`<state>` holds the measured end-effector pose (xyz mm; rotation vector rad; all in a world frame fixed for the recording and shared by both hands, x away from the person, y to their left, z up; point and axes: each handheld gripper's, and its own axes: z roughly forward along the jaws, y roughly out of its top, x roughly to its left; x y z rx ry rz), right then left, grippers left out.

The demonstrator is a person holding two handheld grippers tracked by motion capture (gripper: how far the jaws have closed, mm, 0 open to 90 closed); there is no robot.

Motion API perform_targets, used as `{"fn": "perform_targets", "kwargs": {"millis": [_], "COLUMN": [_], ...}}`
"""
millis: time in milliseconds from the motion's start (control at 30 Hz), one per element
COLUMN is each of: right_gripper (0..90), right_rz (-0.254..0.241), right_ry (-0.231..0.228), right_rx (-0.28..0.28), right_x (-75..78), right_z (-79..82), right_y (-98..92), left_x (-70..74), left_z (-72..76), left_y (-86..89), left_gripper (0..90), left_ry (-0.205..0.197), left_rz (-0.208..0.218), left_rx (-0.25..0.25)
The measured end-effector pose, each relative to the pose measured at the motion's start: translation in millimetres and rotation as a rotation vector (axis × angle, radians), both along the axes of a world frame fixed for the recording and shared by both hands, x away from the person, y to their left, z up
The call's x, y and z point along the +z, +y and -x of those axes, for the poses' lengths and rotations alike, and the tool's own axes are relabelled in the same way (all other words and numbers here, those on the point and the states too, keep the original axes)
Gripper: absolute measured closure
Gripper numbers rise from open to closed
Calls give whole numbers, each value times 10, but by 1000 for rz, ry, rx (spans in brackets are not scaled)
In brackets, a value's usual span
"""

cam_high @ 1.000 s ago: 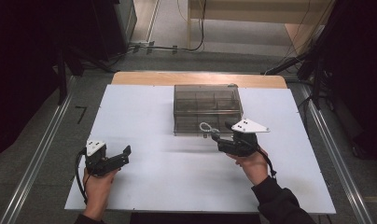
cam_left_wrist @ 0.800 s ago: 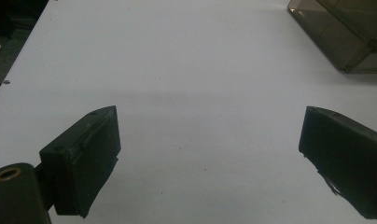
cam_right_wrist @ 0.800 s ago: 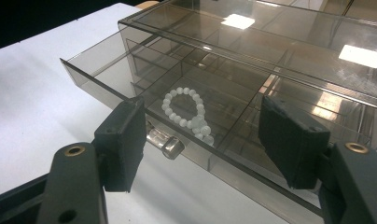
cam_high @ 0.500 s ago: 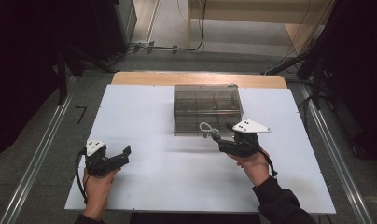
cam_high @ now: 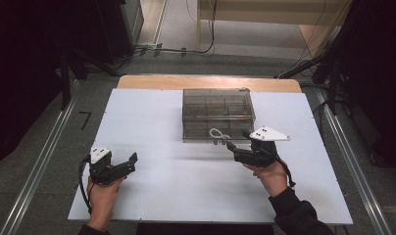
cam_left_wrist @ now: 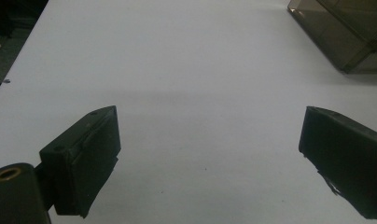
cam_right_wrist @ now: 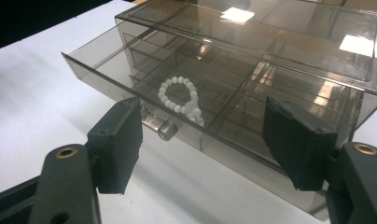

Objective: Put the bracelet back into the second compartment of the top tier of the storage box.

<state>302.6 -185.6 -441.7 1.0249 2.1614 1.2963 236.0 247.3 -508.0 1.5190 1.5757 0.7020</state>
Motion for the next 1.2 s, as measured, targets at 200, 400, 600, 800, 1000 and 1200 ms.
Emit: {"fn": "perform_targets", "kwargs": {"millis": [200,400,600,800,1000,1200], "right_gripper": [255,252,252,252,252,251], "right_rz": [2,0,-18,-35,-31,-31], "right_ry": [8,7,9,21,29,32], "right_rx": [-10,-21,-42,-72,-98,-115], "right_x": [-19,-28,-38,-67,-107,-123], "right_z": [28,81,163,213,258,312], "right_y": [-71,-162,-328,-492,-604,-696], "left_x": [2,2,1,2,3,2], "left_z": [2,7,4,5,7,6], "left_y": [4,7,3,2,3,2], "left_gripper": [58,58,58,58,58,58], "left_ry": [-1,-2,0,0,0,0], "left_rz": [0,1,-2,-4,-4,-4], "left_rx": [0,3,1,2,2,2]}}
